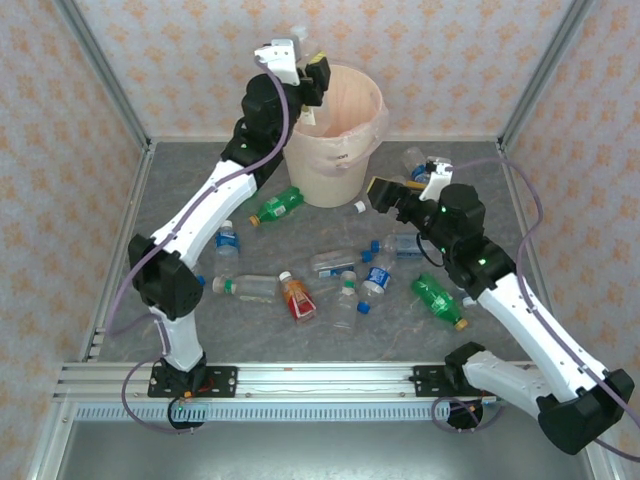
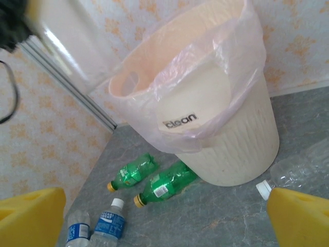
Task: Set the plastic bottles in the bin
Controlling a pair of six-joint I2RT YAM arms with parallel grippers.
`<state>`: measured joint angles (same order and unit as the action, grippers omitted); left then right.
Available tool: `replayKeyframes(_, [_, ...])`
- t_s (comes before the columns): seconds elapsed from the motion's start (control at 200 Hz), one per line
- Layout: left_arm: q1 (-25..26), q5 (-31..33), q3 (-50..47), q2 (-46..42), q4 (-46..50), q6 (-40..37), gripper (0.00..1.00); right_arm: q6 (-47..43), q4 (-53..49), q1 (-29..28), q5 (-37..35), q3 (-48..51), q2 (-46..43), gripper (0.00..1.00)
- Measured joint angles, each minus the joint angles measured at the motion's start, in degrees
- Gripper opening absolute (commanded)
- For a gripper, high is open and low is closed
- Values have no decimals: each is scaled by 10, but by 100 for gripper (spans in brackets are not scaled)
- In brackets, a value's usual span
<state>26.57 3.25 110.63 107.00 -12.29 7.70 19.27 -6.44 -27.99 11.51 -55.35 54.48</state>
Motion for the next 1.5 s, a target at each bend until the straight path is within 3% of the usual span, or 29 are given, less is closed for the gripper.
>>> replayKeyframes(0.48, [0, -3, 21, 65, -52, -7, 47, 2, -11, 0, -36, 9, -32, 100])
replayKeyframes(0.521, [0, -3, 21, 65, -53, -8, 54, 2, -11, 0, -36, 9, -31, 100])
replayKeyframes(0.601, [0, -3, 19, 65, -54, -18, 77, 2, -11, 0, -36, 9, -27, 100])
replayKeyframes(0.716, [0, -4, 3, 58, -57, -19, 89, 2, -13, 0, -36, 9, -16, 100])
replayKeyframes(0.766, [0, -4, -11, 50, -56, -18, 99, 2, -13, 0, -36, 9, -11, 100])
replayKeyframes(1.236, [0, -11, -99, -105, 9, 12, 99, 2, -11, 0, -25, 9, 30, 100])
replayKeyframes(1.502, [0, -6, -232, -225, 98, 61, 99, 11, -14, 0, -49, 9, 69, 100])
